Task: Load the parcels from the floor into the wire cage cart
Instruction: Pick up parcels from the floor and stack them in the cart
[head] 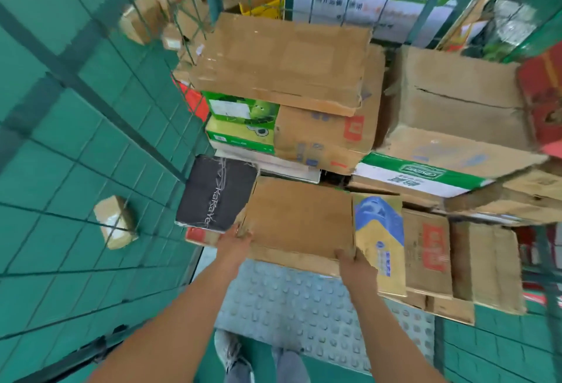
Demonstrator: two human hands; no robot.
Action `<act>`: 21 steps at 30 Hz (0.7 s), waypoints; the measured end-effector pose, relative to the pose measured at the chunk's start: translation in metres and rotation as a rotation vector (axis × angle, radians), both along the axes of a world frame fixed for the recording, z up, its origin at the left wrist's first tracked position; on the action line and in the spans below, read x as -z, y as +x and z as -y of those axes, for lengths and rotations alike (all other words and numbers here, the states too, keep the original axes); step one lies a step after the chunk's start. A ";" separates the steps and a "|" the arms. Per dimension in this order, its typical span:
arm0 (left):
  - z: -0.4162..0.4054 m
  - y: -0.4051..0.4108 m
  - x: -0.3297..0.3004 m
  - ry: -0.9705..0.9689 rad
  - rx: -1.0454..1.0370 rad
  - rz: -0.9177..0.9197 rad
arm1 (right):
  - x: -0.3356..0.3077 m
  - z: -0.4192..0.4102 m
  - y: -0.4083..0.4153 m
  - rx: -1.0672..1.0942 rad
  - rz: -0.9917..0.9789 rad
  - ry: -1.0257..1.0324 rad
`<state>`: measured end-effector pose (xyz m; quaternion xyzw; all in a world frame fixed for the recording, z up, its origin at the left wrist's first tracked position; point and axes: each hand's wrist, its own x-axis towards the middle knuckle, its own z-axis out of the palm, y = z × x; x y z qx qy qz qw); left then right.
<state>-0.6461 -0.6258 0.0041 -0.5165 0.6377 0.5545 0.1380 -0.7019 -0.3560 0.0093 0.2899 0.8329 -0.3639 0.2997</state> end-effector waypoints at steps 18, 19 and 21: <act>-0.012 -0.046 0.061 0.144 -0.193 -0.075 | 0.083 0.028 -0.037 0.016 0.085 -0.254; -0.009 -0.040 0.059 0.150 -0.204 -0.071 | 0.078 0.028 -0.034 0.025 0.072 -0.250; -0.006 -0.024 0.052 0.172 -0.229 -0.067 | 0.062 0.031 -0.024 0.056 0.077 -0.190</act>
